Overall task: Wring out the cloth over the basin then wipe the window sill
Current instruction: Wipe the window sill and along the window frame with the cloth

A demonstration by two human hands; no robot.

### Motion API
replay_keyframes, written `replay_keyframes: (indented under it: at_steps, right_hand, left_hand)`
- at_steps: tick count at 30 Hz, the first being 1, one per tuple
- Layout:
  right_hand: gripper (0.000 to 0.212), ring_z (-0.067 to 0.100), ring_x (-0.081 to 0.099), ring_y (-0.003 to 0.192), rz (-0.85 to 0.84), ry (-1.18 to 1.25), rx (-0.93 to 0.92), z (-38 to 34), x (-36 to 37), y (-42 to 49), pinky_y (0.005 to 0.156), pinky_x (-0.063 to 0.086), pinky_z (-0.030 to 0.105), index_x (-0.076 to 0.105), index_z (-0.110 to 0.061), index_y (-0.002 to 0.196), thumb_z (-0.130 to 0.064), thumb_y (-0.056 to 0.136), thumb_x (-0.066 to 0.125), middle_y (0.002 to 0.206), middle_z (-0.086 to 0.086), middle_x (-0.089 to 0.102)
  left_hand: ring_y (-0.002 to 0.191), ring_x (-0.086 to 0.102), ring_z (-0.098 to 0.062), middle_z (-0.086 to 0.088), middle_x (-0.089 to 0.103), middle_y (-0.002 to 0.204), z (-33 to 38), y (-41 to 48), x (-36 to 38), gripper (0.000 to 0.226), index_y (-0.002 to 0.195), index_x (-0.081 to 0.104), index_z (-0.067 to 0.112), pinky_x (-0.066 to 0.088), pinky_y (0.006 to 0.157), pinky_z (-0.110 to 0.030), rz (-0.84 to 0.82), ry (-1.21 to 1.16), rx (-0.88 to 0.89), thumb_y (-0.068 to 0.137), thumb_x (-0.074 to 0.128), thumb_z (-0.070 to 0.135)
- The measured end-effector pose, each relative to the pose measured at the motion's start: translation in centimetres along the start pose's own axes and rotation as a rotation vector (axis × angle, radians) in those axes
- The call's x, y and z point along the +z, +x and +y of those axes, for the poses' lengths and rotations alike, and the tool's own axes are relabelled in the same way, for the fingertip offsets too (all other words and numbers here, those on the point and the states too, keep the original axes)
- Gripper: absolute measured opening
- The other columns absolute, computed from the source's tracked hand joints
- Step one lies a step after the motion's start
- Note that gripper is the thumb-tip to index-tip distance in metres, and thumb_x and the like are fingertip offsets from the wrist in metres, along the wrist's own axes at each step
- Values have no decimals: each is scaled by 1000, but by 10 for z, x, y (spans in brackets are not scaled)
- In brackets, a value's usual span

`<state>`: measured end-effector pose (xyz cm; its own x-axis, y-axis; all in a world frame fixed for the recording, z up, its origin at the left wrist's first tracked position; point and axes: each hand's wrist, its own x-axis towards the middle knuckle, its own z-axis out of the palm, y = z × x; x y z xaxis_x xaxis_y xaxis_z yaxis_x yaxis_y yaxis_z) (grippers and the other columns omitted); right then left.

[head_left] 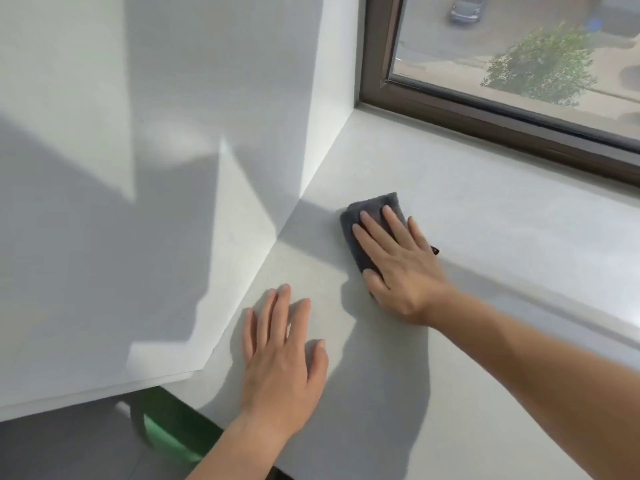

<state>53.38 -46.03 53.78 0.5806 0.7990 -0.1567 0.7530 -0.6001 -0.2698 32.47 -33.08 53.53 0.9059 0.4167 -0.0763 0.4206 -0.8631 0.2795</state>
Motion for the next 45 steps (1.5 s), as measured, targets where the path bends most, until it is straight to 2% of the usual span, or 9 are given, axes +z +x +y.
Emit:
replay_keyframes:
  at_steps: [3,9,16,21,28,33,41,43,45]
  right_hand:
    - [69,23,-3,155,-17,-22,-203,-15,5,4,124,-4,51,18,-30,159,-47,93,30,167,-10,8]
    - [59,24,-10,154,65,-10,168,-18,-14,108,124,-6,50,8,-30,160,-44,104,22,169,-10,-1]
    - [63,18,-11,154,-94,-51,-262,-43,4,26,123,-10,46,10,-37,158,-53,97,15,167,-15,2]
    - [60,19,-14,154,40,7,216,-18,-9,63,124,-9,46,5,-34,159,-45,103,24,168,-12,-4]
    - [61,20,-6,155,-7,-50,-58,-29,12,-58,125,-4,47,18,-35,158,-48,100,27,168,-11,8]
    - [61,20,-12,154,71,28,452,39,-20,10,125,-5,47,6,-32,160,-40,103,27,169,-9,-3]
    - [59,23,-2,156,-26,-74,-13,-38,31,-146,125,0,48,20,-29,159,-46,102,25,168,-8,11]
    - [59,20,-3,155,-14,-92,59,-17,21,-134,125,-1,47,18,-34,158,-47,101,23,167,-11,11]
    - [59,15,-11,154,51,-4,306,3,8,-95,125,-6,43,10,-38,158,-45,101,21,168,-13,3]
  left_hand:
    - [152,15,-25,-10,27,162,-8,2,-1,59,145,42,17,11,121,-52,-32,32,50,91,42,40]
    - [150,24,-28,-13,35,157,-18,1,4,62,143,43,7,15,119,-55,85,-35,95,90,44,39]
    - [148,26,-30,-14,38,153,-16,1,1,61,140,43,9,21,118,-59,43,-10,68,90,45,43]
    - [148,25,-34,-14,36,156,-21,3,3,59,139,47,18,19,118,-61,-7,55,90,89,44,48]
    - [152,13,-28,-10,27,161,-16,0,-4,55,140,44,23,11,119,-60,-31,16,92,92,37,48]
    - [153,8,-25,-8,25,162,-18,-2,-2,53,142,40,26,9,120,-60,-42,7,101,92,33,40]
    - [152,11,-27,-8,25,162,-16,-7,0,51,142,38,26,9,119,-61,-64,54,110,94,31,40]
    - [152,10,-28,-8,25,162,-15,-8,-1,50,142,37,26,9,119,-62,-62,52,109,95,29,40]
    - [152,10,-27,-8,24,162,-14,-7,-1,51,142,37,24,8,120,-61,-51,45,107,95,28,40]
